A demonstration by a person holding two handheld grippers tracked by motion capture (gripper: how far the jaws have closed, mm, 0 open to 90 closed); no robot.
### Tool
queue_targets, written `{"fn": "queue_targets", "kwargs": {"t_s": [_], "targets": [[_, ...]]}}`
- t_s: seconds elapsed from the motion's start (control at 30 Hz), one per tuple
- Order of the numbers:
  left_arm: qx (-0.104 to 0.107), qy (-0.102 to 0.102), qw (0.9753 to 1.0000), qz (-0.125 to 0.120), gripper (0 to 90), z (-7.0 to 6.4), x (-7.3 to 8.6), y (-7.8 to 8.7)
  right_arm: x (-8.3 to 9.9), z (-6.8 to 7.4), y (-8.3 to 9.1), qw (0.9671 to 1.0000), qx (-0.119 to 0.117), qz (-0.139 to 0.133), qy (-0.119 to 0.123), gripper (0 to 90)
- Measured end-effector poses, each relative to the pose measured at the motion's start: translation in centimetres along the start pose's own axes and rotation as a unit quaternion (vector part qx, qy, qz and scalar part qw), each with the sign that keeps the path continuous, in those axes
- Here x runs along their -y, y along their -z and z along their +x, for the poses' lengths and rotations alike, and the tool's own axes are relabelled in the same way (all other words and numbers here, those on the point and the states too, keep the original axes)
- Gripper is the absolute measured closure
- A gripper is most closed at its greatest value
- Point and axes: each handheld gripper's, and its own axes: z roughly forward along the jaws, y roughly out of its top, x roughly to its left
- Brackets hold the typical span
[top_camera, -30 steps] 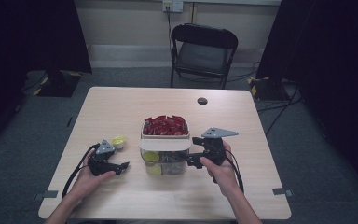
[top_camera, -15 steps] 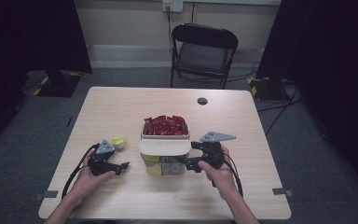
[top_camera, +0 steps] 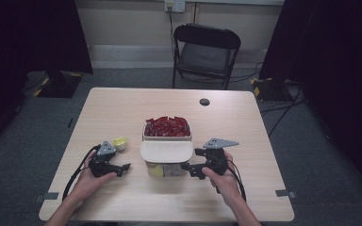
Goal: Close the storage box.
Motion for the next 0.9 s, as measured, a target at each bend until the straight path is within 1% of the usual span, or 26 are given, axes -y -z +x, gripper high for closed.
{"fn": "queue_targets", "kwargs": {"t_s": [0.67,0.9], "targets": [[0.0,0.0,1.0,0.0,14.6,0.0,0.0,0.0,1.2,0.1,-1.3,0.9999,0.002,0.015,0.005,17.5],[0.001,0.0,1.0,0.0,14.6,0.0,0.0,0.0,1.6,0.0,-1.6,0.9997,0.008,0.024,0.007,17.7]]}}
